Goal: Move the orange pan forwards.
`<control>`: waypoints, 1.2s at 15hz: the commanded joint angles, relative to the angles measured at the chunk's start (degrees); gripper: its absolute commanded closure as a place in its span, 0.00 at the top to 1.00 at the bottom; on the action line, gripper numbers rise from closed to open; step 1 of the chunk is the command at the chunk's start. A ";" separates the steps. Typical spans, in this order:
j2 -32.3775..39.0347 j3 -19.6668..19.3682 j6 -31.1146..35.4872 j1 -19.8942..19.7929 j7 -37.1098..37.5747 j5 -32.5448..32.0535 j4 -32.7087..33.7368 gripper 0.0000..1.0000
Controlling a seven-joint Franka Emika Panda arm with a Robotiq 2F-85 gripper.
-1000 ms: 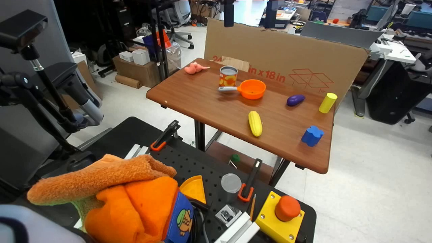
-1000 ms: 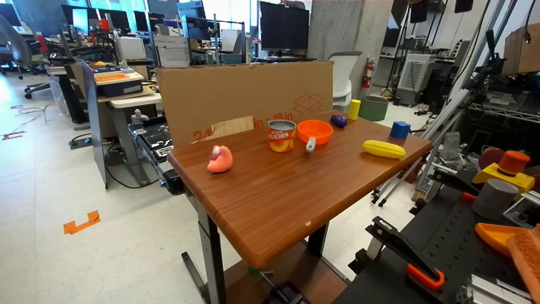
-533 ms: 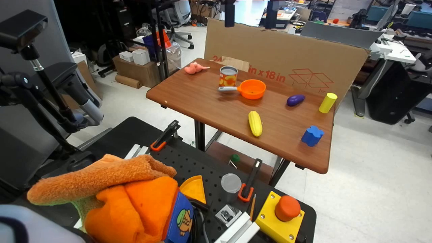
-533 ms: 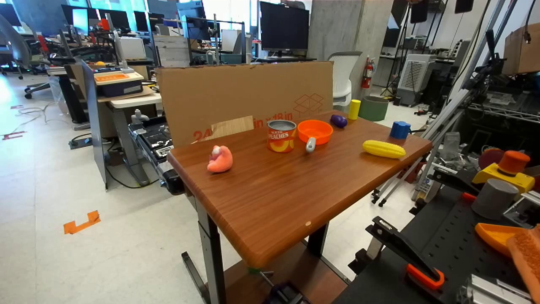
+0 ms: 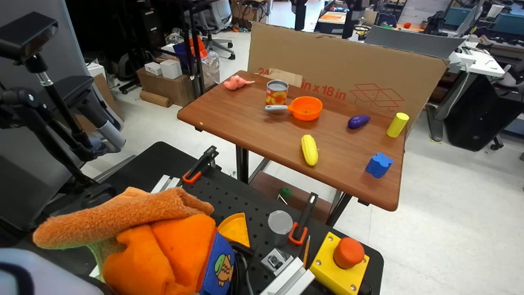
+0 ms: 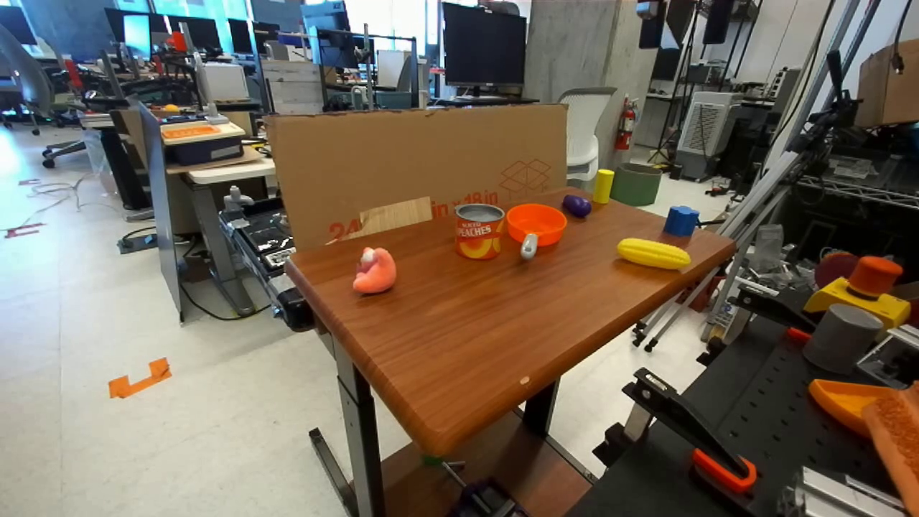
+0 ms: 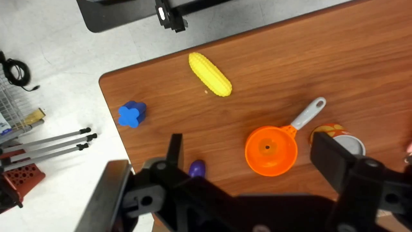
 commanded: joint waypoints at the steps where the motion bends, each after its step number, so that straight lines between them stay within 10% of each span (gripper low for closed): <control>1: 7.65 -2.30 0.63 0.72 -3.25 2.64 6.93 1.00; 18: 41.80 -5.94 2.95 3.77 -2.85 3.25 32.16 1.00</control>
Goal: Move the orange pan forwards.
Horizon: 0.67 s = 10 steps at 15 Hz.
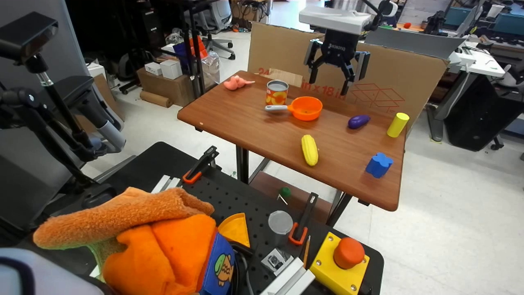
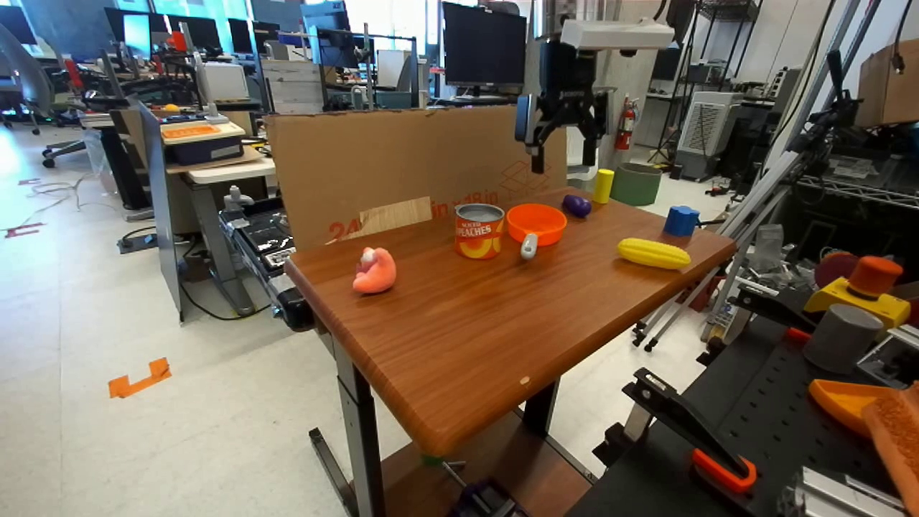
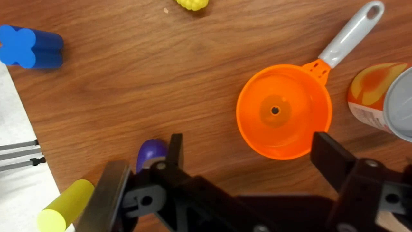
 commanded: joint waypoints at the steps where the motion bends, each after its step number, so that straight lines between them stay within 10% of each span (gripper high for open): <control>1: 6.22 -1.82 -2.56 1.54 0.77 -0.12 6.74 1.00; 10: 14.92 -1.92 -10.24 2.30 1.11 0.66 16.08 1.00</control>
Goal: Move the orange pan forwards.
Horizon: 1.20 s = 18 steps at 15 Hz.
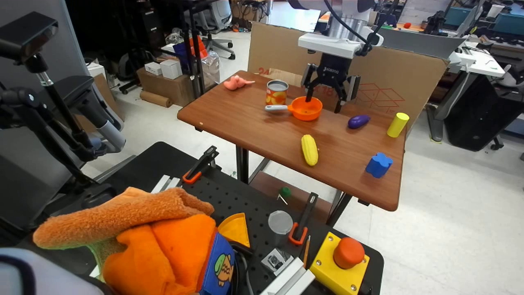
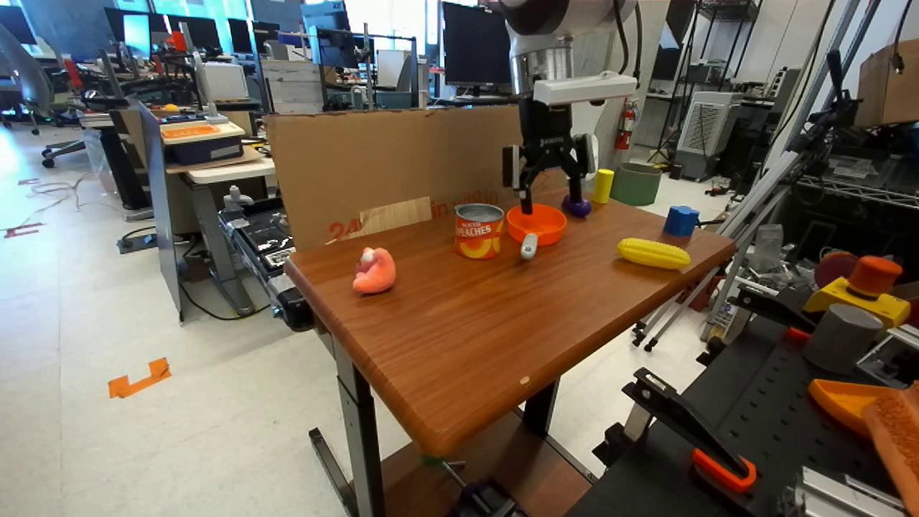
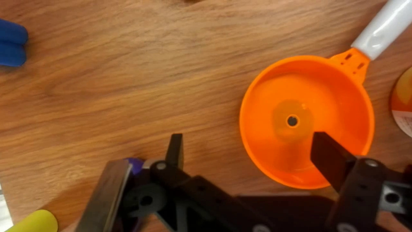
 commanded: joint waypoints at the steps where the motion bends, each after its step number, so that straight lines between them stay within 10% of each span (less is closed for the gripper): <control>1: 3.24 -1.11 -4.96 1.22 0.73 0.67 5.44 0.75; 12: 8.51 -1.17 -13.14 1.47 2.73 0.96 13.60 0.00; 18: 8.73 -1.26 -15.47 1.65 2.81 0.86 15.66 0.01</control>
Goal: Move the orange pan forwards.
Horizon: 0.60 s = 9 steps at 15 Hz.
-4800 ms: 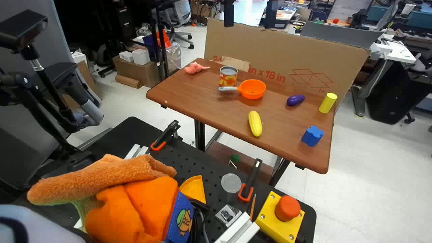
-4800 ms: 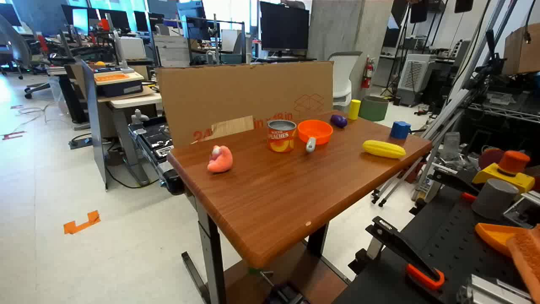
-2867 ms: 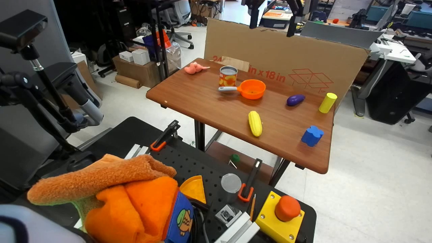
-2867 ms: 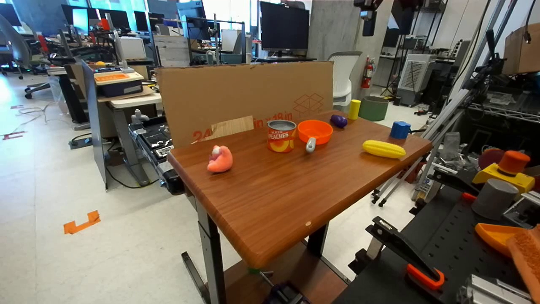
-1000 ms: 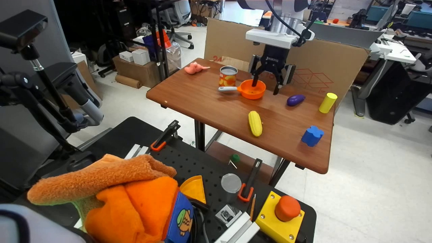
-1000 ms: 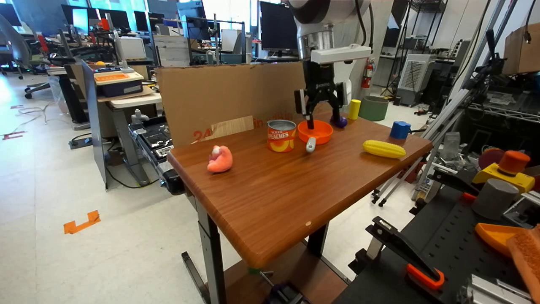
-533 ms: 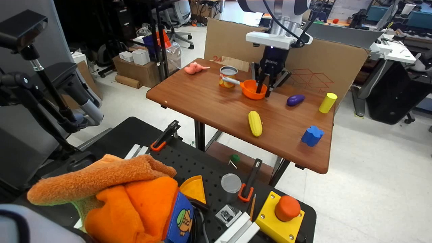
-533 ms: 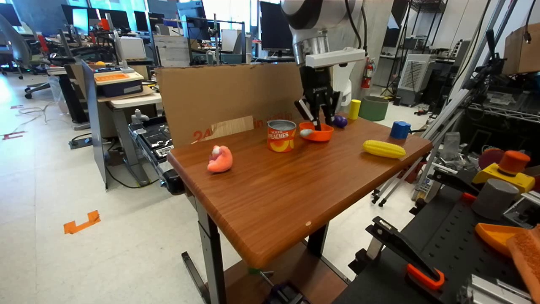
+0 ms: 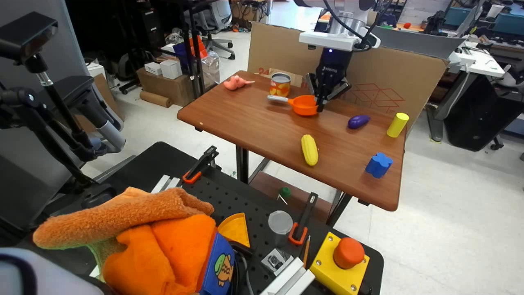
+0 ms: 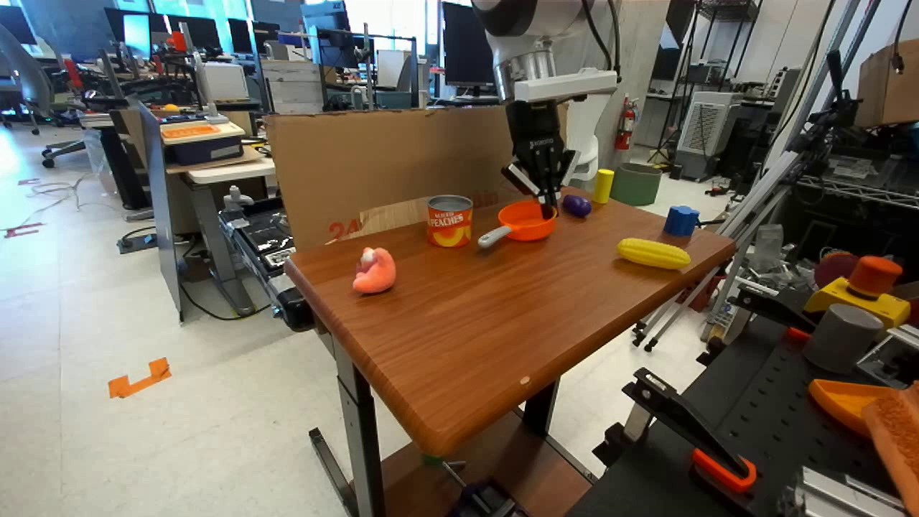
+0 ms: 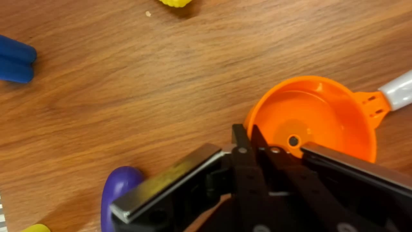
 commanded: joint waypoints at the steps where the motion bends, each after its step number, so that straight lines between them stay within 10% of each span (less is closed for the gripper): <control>1: 1.34 -1.39 -2.59 1.42 0.57 -0.07 2.55 0.01; 9: -7.78 0.17 -12.35 7.48 -6.04 -8.80 -8.26 0.01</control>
